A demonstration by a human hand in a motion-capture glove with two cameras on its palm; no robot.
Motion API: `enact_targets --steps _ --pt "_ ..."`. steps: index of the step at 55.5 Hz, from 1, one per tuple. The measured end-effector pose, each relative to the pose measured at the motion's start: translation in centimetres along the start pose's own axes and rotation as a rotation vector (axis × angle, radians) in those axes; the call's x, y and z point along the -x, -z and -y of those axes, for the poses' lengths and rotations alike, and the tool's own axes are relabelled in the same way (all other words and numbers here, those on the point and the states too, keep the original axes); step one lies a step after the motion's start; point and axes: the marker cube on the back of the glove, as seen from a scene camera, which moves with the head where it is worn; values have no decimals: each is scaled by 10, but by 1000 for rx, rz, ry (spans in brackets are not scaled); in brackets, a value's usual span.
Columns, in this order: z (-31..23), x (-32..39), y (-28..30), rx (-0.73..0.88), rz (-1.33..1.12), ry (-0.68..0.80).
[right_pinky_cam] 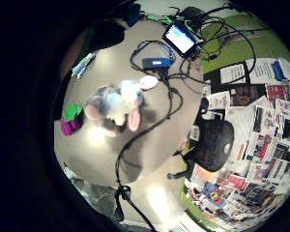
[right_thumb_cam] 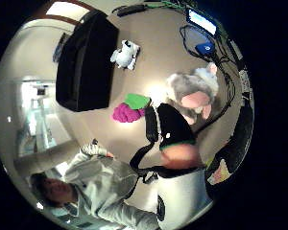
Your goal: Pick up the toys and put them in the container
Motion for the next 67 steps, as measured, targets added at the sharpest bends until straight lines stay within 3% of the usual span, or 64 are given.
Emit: enact_targets --steps 24,44,67 --pt "-7 9 -9 -1 19 22" --pt "18 5 -122 61 49 -36" --pt "21 -5 -154 -66 158 -139"
